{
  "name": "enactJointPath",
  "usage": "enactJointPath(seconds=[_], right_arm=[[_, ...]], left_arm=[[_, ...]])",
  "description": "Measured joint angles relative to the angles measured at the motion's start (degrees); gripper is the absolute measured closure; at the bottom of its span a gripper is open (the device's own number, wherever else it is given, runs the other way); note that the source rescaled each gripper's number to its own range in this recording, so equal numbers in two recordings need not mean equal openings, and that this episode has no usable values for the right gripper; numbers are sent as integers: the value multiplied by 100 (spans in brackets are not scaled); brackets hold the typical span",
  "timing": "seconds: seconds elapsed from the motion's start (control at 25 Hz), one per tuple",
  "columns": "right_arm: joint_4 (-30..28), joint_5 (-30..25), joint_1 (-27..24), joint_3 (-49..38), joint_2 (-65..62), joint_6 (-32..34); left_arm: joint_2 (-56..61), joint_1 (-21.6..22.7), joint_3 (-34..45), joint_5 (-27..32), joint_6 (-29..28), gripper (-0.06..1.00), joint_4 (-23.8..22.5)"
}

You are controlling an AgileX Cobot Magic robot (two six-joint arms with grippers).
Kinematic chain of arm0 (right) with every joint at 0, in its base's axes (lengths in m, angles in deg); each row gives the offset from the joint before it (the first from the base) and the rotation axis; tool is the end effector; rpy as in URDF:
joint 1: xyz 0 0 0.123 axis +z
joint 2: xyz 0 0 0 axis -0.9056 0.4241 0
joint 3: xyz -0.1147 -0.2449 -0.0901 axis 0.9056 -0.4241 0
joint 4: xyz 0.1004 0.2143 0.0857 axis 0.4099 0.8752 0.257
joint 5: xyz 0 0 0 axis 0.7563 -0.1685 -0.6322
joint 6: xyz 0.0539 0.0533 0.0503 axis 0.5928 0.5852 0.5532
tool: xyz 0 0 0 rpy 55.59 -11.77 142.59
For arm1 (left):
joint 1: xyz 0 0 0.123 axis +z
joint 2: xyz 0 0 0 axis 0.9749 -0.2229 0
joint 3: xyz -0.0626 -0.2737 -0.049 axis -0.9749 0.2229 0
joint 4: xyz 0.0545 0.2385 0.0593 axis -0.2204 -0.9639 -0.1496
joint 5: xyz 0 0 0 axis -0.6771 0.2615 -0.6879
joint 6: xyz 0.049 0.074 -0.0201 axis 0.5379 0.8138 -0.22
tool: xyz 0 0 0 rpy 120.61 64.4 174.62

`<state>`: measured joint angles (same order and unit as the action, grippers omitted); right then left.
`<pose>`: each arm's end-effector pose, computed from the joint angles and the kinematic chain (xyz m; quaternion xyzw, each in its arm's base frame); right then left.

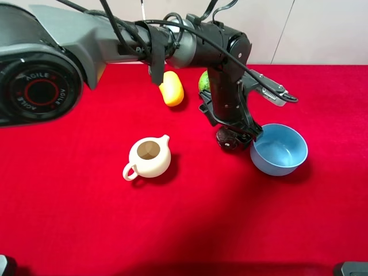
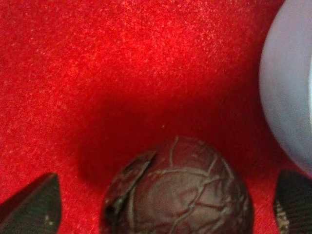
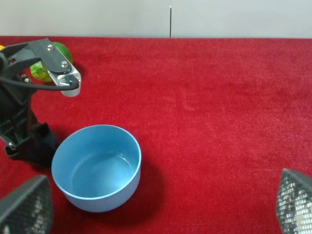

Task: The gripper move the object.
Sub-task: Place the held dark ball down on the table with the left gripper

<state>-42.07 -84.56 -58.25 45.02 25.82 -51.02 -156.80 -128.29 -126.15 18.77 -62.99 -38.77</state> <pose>-0.0043 -0.0022 0.2810 -0.0208 0.8397 0.0388 0.5412 0.3150 -0.4013 0.1195 0.4361 0.8827 -0.1039 0.1407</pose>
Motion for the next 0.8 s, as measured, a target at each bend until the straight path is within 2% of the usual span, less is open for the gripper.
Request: enactJointPath(seconds=[0.16, 0.36, 0.6, 0.8], right_arm=[[4, 0, 0, 0, 0, 0], [4, 0, 0, 0, 0, 0], [4, 0, 0, 0, 0, 0], [4, 0, 0, 0, 0, 0]], left_arm=[[137, 0, -7, 252, 0, 11, -145], [241, 0, -158, 698, 0, 9, -183], [243, 0, -702, 1428, -6, 8, -198], [269, 0, -1197, 1992, -6, -3, -204]])
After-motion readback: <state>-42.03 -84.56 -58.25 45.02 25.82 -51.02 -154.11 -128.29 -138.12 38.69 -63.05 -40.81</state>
